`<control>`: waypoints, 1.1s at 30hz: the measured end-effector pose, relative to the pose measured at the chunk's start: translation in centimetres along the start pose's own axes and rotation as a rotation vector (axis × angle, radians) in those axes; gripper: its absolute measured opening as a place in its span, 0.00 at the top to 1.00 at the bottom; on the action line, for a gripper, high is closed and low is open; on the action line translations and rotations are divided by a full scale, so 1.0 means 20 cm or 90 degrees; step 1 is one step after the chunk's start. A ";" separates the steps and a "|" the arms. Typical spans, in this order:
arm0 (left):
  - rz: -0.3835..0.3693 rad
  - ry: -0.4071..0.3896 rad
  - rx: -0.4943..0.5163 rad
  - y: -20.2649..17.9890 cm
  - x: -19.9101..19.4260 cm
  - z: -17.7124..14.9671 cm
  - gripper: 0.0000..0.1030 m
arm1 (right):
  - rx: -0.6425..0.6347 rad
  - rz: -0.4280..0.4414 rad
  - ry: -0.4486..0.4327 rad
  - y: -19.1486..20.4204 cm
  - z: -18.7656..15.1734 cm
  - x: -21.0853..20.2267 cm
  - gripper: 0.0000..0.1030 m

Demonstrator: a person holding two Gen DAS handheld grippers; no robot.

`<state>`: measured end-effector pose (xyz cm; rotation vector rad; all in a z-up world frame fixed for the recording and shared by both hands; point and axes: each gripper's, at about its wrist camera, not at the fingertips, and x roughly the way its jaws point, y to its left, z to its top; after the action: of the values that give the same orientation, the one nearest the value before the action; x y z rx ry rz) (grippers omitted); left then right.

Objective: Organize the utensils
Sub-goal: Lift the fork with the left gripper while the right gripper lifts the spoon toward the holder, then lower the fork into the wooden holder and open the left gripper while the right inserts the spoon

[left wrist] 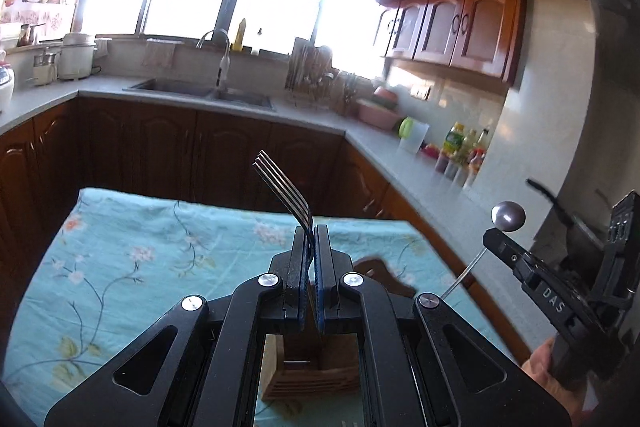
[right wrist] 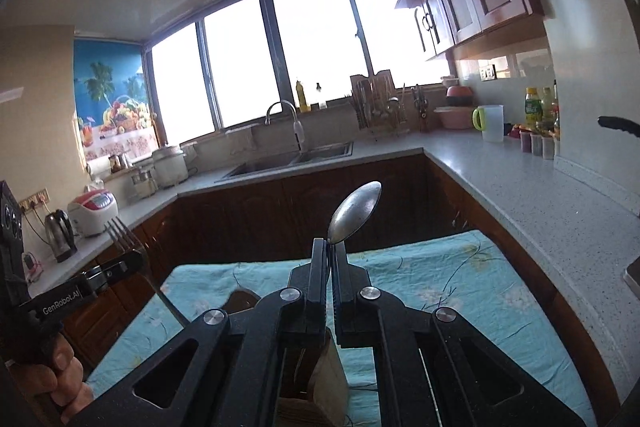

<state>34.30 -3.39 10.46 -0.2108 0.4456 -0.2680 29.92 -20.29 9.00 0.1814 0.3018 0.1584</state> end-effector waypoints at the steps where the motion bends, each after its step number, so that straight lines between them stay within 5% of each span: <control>1: 0.000 0.008 0.000 0.00 0.02 -0.02 0.98 | -0.004 0.002 0.008 0.00 -0.03 0.03 0.98; 15: 0.017 0.074 0.006 0.02 0.14 -0.23 0.97 | 0.007 0.053 0.132 -0.04 -0.26 0.22 0.97; 27: 0.019 0.088 -0.004 0.04 0.15 -0.21 0.96 | 0.025 0.056 0.141 -0.06 -0.23 0.22 0.93; 30: 0.025 0.086 -0.010 0.05 0.14 -0.20 0.89 | 0.039 0.059 0.148 -0.08 -0.22 0.22 0.91; 33: 0.032 0.082 -0.015 0.06 0.11 -0.19 0.67 | 0.050 0.056 0.146 -0.09 -0.22 0.20 0.75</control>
<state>34.79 -3.45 5.87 -0.2061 0.5813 -0.2277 32.65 -20.71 3.44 0.2545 0.5292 0.2552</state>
